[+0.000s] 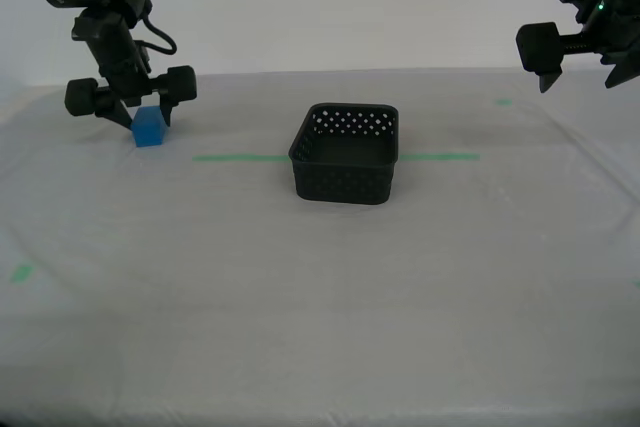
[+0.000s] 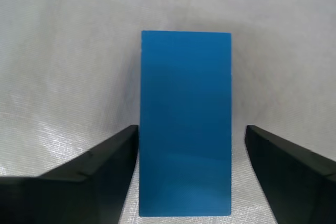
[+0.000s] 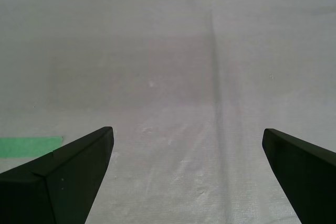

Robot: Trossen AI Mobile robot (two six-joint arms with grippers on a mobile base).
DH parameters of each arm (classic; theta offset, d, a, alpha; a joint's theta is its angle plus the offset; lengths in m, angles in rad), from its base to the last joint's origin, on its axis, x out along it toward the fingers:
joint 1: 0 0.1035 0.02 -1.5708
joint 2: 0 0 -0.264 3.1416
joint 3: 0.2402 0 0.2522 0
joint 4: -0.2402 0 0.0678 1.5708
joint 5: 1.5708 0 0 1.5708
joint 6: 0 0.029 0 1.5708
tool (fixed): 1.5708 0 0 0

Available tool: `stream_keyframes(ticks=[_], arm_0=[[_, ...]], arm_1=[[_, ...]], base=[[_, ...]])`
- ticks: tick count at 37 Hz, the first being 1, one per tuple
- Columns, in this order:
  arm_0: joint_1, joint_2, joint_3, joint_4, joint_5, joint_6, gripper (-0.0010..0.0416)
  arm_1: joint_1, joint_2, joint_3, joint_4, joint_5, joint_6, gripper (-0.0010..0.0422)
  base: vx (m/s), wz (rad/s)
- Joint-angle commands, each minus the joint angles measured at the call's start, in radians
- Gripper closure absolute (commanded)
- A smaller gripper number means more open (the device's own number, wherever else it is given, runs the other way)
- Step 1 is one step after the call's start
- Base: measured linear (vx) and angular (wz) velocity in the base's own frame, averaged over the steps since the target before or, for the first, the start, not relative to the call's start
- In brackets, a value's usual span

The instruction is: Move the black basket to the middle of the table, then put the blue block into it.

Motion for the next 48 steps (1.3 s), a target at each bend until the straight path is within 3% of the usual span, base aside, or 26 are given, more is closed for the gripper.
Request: stream_keyframes(ticks=[1,19,32,48], arm_0=[[0.001,-0.001,0.001,0.001,-0.002,-0.002,0.0007],[0.001,-0.001,0.001,0.001,-0.002,-0.002,0.0007],[0.001,-0.001,0.001,0.001,-0.002,-0.002,0.0007],[0.001,-0.001,0.001,0.001,-0.002,-0.002,0.0007]], arm_1=[[0.000,-0.001,0.001,-0.003,-0.023,0.002,0.0197],[0.000,-0.002,0.001,-0.007,-0.024,-0.003,0.0418],[-0.002,-0.031,0.001,-0.046,-0.024,-0.002,0.0414],[-0.011,-0.161,0.001,-0.184,-0.025,-0.002,0.0413]], base=[[0.000,0.000],[0.000,0.000],[0.000,0.000],[0.000,0.000]])
